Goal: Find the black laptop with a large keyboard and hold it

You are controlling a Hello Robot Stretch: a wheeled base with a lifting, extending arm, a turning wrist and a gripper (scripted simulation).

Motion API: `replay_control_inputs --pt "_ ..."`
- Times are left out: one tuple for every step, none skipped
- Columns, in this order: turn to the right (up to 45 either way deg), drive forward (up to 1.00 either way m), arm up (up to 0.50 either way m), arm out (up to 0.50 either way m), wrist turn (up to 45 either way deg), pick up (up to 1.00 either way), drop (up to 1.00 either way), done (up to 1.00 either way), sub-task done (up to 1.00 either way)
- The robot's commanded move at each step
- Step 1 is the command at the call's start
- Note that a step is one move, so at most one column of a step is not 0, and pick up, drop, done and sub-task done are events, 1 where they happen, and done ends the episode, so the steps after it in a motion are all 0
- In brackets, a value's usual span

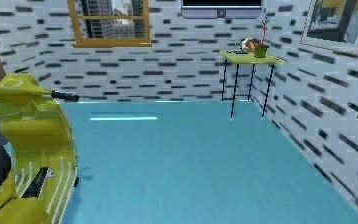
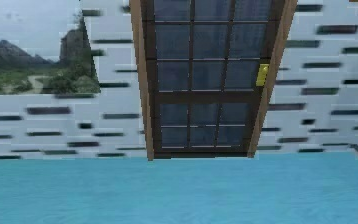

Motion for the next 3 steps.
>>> replay_control_inputs --pt "0.0 0.05 0.0 0.0 0.0 0.0 0.0 0.0 0.0" --pt "0.0 1.0 0.0 0.0 0.0 0.0 0.0 0.0 0.0" --pt "-3.0 0.0 0.0 0.0 0.0 0.0 0.0 0.0 0.0"
